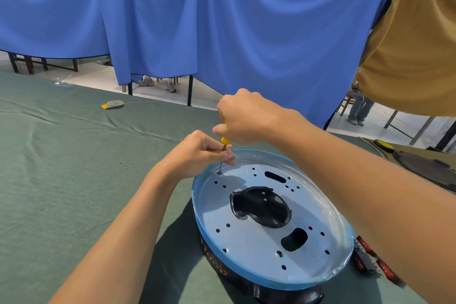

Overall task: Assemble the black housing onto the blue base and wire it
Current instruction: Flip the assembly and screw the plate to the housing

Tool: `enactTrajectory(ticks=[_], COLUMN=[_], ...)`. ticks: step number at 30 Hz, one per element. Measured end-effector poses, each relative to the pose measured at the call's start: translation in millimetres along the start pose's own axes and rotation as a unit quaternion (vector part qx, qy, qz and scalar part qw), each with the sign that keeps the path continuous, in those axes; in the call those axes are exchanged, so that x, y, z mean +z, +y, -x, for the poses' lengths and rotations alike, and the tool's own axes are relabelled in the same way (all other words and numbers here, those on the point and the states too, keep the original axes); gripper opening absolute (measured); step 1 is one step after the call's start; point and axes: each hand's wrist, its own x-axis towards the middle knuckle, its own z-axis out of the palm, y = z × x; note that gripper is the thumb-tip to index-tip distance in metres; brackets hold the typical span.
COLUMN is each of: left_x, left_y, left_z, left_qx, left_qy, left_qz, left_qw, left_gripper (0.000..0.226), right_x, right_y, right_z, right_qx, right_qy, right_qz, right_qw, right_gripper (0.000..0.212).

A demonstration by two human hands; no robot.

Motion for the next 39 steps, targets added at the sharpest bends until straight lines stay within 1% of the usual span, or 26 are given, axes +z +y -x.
enactTrajectory(ticks=[1, 3, 6, 7, 11, 14, 16, 18, 20, 21, 22, 23, 25, 26, 28, 29, 30, 32, 34, 37, 39], left_x=[0, -3, -4, -3, 1, 2, 0, -1, -2, -3, -3, -3, 0, 2, 3, 3, 1, 0, -1, -3, -3], left_y=[-1, -1, 3, 3, 3, 2, 1, -1, -2, -1, -1, 1, 2, 0, -1, -1, -2, -2, -3, -3, -2], left_z=[0, 1, 1, 1, 3, 2, 1, 0, 1, 1, 1, 0, 0, 0, 1, 2, 1, 1, 1, 1, 1], left_qx=[0.004, 0.006, 0.005, 0.004, -0.017, -0.007, -0.003, -0.003, -0.003, -0.004, -0.005, -0.006, -0.009, -0.011, -0.016, -0.016, -0.012, -0.002, 0.001, 0.008, 0.005], left_qy=[-0.007, -0.021, -0.049, -0.044, 0.047, 0.041, 0.027, 0.016, 0.005, -0.003, -0.015, -0.027, -0.033, -0.019, 0.033, 0.053, 0.06, 0.03, 0.003, -0.005, -0.015], left_qz=[-0.001, -0.011, -0.031, -0.034, -0.019, -0.023, -0.025, -0.024, -0.032, -0.037, -0.04, -0.043, -0.049, -0.047, -0.023, -0.013, -0.009, -0.013, -0.016, -0.019, -0.021], left_qw=[1.0, 1.0, 0.998, 0.998, 0.999, 0.999, 0.999, 1.0, 0.999, 0.999, 0.999, 0.999, 0.998, 0.999, 0.999, 0.998, 0.998, 0.999, 1.0, 1.0, 1.0], left_gripper=[0.014, 0.016, 0.02, 0.019, 0.004, 0.005, 0.01, 0.012, 0.014, 0.015, 0.016, 0.017, 0.02, 0.018, 0.007, 0.003, 0.005, 0.008, 0.011, 0.016, 0.017], right_x=[-3, -8, -8, -6, 5, 6, 4, 0, -4, -5, -6, -5, -2, 0, 4, 4, 5, 3, 0, -4, -4], right_y=[1, 2, 1, 0, -4, -2, 1, 4, 5, 6, 6, 6, 5, 5, 3, 1, 0, -2, -1, 2, 4], right_z=[-1, -1, 0, 0, 0, 1, 2, 1, 0, 0, 0, 0, 1, 1, 2, 3, 4, 6, 5, -1, -2], right_qx=[-0.019, -0.043, -0.028, -0.013, 0.052, 0.068, 0.041, -0.008, -0.057, -0.066, -0.064, -0.051, -0.007, 0.015, 0.047, 0.053, 0.054, 0.041, 0.017, -0.043, -0.052], right_qy=[-0.028, -0.056, -0.037, -0.023, 0.023, 0.03, 0.01, -0.021, -0.029, -0.027, -0.023, -0.019, -0.003, 0.005, 0.02, 0.028, 0.036, 0.039, 0.016, -0.037, -0.039], right_qz=[-0.007, -0.012, -0.02, -0.025, -0.051, -0.046, -0.043, -0.045, -0.034, -0.028, -0.024, -0.022, -0.032, -0.04, -0.041, -0.034, -0.022, 0.001, 0.004, -0.021, -0.032], right_qw=[0.999, 0.997, 0.999, 0.999, 0.997, 0.996, 0.998, 0.999, 0.997, 0.997, 0.997, 0.998, 0.999, 0.999, 0.998, 0.998, 0.998, 0.998, 1.0, 0.998, 0.997], right_gripper=[0.022, 0.019, 0.035, 0.038, 0.035, 0.037, 0.034, 0.026, 0.019, 0.018, 0.021, 0.029, 0.04, 0.04, 0.038, 0.038, 0.038, 0.04, 0.039, 0.018, 0.017])
